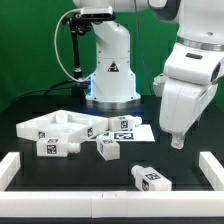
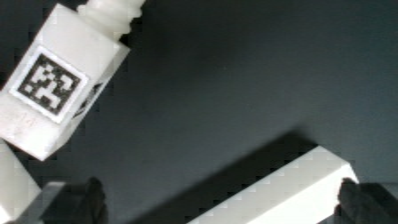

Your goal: Assemble one leg

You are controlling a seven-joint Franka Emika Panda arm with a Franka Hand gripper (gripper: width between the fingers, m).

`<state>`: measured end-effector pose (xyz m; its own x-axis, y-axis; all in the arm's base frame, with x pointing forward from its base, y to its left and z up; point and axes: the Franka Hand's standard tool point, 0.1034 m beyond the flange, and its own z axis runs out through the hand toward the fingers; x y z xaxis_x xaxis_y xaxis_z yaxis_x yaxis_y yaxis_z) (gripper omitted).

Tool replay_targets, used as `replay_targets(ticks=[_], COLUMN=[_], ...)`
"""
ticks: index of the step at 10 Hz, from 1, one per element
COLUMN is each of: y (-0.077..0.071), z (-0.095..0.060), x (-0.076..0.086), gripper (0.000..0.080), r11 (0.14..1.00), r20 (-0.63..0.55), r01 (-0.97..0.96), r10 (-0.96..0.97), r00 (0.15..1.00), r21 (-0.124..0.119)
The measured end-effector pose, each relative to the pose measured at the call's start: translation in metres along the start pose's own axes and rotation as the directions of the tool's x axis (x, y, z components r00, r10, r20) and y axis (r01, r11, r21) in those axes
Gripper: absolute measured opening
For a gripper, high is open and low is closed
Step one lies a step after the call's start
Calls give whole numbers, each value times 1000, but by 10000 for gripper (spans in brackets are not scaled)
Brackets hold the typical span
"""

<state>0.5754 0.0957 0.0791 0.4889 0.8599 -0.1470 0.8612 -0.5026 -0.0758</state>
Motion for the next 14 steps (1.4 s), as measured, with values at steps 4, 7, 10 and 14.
replay_targets(ticks=[4, 7, 10, 14], y=[6, 39, 56, 55], z=[2, 13, 22, 27], x=[-2, -35, -54, -49], gripper=[650, 650, 650, 650], r11=[999, 995, 996, 995], r20=[-12, -46, -44, -76], r01=[44, 83, 65, -97], r10=[-44, -86, -68, 94], r00=[999, 995, 997, 993], r21=[-15, -56, -59, -35])
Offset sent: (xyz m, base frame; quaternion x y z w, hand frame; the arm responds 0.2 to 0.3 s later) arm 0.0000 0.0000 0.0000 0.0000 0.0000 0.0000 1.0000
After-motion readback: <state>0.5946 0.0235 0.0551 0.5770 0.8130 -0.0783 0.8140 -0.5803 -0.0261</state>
